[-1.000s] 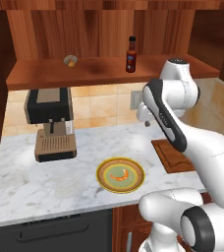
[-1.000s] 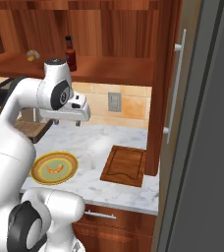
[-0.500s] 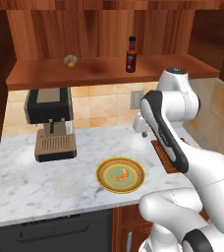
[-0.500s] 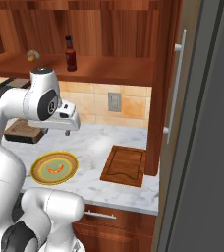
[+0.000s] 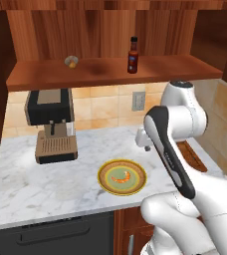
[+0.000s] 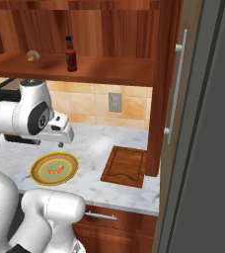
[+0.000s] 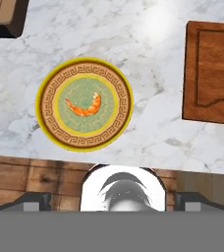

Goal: Pick the shrimp from the plate and place it on the cutting board. Then pick the condiment bottle from the cabinet and place it next to the cutting board.

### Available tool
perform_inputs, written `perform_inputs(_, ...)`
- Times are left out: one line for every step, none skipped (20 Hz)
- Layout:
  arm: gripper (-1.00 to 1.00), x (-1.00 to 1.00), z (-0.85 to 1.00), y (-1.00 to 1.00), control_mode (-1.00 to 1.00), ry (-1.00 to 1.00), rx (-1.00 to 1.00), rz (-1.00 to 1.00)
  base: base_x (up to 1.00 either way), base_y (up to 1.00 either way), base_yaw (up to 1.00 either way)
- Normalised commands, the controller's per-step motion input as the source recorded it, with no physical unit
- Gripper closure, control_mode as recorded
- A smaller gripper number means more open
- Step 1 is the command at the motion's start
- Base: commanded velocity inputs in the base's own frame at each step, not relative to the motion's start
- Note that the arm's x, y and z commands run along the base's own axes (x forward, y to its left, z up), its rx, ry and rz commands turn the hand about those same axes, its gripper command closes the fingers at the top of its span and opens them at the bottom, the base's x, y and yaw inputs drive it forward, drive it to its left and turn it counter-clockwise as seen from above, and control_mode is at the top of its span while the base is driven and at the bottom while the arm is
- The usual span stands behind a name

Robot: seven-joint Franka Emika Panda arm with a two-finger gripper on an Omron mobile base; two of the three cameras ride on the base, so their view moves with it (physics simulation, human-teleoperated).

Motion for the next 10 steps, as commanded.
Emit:
perform_inputs(-1.00,-0.32,-0.13,0.01,-1.00,0.00,0.00,-0.04,0.00,0.00,0.00)
perform_inputs(-1.00,-0.29,-0.14,0.02,-1.00,0.00,0.00,-0.04,0.00,0.00,0.00)
perform_inputs(-1.00,-0.28,-0.17,0.02,-1.00,0.00,0.00,-0.05,0.00,0.00,0.00)
perform_inputs(-1.00,-0.23,-0.20,0.04,-1.00,0.00,0.00,-0.05,0.00,0.00,0.00)
perform_inputs(-1.00,-0.21,-0.21,0.04,-1.00,0.00,0.00,-0.06,0.00,0.00,0.00)
perform_inputs(-1.00,-0.18,-0.23,0.06,-1.00,0.00,0.00,-0.06,0.00,0.00,0.00)
perform_inputs(-1.00,-0.12,-0.24,0.07,-1.00,0.00,0.00,-0.06,0.00,0.00,0.00)
perform_inputs(-1.00,-0.09,-0.24,0.08,-1.00,0.00,0.00,-0.06,0.00,0.00,0.00)
perform_inputs(-1.00,-0.07,-0.24,0.08,-1.00,0.00,0.00,-0.06,0.00,0.00,0.00)
perform_inputs(-1.00,-0.03,-0.24,0.09,-1.00,0.00,0.00,-0.06,0.00,0.00,0.00)
